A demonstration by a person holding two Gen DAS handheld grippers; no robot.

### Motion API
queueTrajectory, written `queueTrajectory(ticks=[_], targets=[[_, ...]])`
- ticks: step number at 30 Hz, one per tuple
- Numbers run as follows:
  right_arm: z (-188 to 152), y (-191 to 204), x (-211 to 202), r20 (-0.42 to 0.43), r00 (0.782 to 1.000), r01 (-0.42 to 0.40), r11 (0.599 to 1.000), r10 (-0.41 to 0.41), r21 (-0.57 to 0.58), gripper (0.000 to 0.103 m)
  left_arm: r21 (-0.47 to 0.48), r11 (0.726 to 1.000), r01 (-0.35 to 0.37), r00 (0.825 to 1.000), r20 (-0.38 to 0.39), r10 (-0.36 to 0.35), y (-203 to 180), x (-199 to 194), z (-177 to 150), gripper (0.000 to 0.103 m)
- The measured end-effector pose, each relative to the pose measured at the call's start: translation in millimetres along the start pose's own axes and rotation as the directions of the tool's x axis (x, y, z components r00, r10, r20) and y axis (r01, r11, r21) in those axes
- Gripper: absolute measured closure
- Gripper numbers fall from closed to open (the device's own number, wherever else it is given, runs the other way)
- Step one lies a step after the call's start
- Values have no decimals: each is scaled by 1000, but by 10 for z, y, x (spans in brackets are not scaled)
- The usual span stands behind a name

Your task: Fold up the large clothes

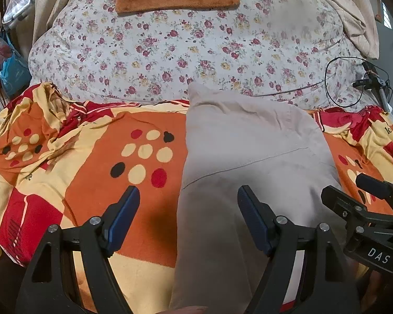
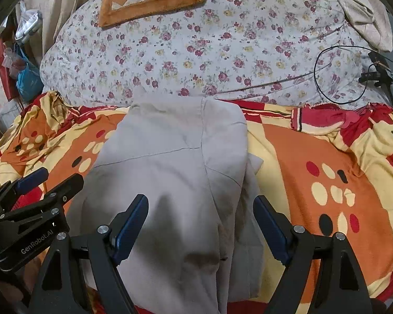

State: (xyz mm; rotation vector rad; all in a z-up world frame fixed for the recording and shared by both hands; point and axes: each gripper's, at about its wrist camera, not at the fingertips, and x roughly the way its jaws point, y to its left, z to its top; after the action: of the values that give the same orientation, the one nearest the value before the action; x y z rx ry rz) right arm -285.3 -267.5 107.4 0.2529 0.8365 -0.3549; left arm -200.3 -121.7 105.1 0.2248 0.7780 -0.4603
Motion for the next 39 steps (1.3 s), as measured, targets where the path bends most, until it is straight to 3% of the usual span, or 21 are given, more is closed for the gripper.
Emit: queueTrajectory(ticks=[39], targets=[[4, -1, 109, -13, 1000, -10, 1000, 10, 4, 20, -4, 1000, -12, 1000, -14, 12, 22, 87, 24, 26]])
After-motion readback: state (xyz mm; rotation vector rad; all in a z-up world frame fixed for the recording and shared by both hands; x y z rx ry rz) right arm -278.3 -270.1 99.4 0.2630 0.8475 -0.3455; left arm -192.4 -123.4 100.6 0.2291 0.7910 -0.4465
